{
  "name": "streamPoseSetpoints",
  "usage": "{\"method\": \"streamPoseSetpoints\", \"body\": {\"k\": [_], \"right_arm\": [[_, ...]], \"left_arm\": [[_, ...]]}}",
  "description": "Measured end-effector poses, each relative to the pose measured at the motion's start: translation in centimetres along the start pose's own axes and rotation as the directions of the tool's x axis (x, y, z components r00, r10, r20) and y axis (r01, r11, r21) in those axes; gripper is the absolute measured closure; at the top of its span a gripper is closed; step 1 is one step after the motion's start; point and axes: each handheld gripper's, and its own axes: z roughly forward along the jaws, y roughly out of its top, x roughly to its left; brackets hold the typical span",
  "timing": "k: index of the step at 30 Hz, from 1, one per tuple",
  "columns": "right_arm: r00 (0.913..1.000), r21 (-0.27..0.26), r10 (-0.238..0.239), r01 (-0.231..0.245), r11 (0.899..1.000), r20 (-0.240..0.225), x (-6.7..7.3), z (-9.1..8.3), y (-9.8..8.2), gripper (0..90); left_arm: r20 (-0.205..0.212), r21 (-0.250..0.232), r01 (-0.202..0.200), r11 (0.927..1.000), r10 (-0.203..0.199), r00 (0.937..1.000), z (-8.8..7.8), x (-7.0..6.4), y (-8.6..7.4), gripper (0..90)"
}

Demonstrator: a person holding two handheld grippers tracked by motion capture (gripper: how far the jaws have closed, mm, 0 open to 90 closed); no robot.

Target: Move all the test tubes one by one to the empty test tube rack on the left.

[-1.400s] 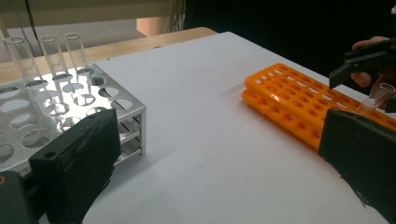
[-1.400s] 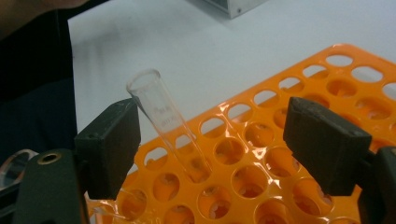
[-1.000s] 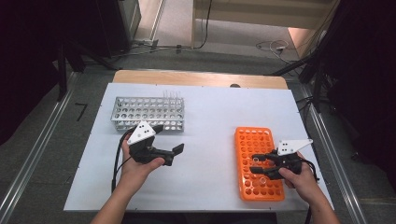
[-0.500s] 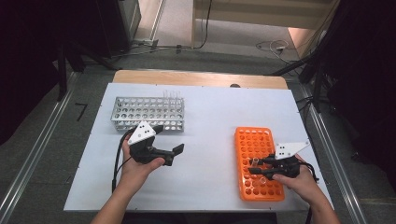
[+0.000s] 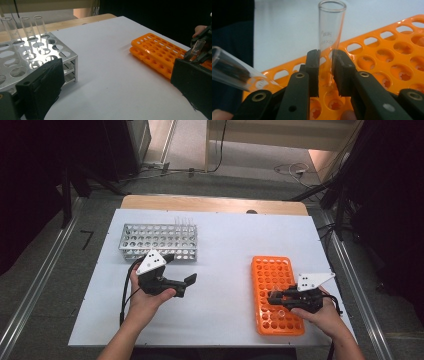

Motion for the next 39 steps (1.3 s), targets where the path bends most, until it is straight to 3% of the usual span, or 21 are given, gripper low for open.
{"method": "streamPoseSetpoints", "body": {"k": [10, 16, 29, 39], "right_arm": [[0.9997, 0.020, -0.014, 0.014, 1.000, 0.020, 0.1, 0.2, 0.0, 72.7], [0.9997, 0.037, 0.023, -0.024, 0.999, 0.013, 0.1, 0.1, 0.7, 73.5], [0.9984, -0.010, 0.048, -0.047, 0.999, 0.029, 0.6, -1.5, 2.9, 73.6], [0.9930, -0.070, 0.076, -0.069, 0.995, 0.091, 1.7, -1.6, 5.2, 73.7]], "left_arm": [[0.003, 0.000, -0.002, 1.0000, 0.002, 1.0000, 0.1, -0.1, 0.0, 0.0], [0.006, 0.000, -0.005, 1.0000, 0.005, 1.0000, 0.1, -0.2, 0.0, 0.0], [0.011, -0.005, -0.009, 1.0000, 0.009, 0.9999, 0.1, -0.5, 0.2, 0.0], [0.022, -0.005, -0.016, 0.9999, 0.016, 0.9996, 0.1, -1.0, 0.4, 0.0]]}}
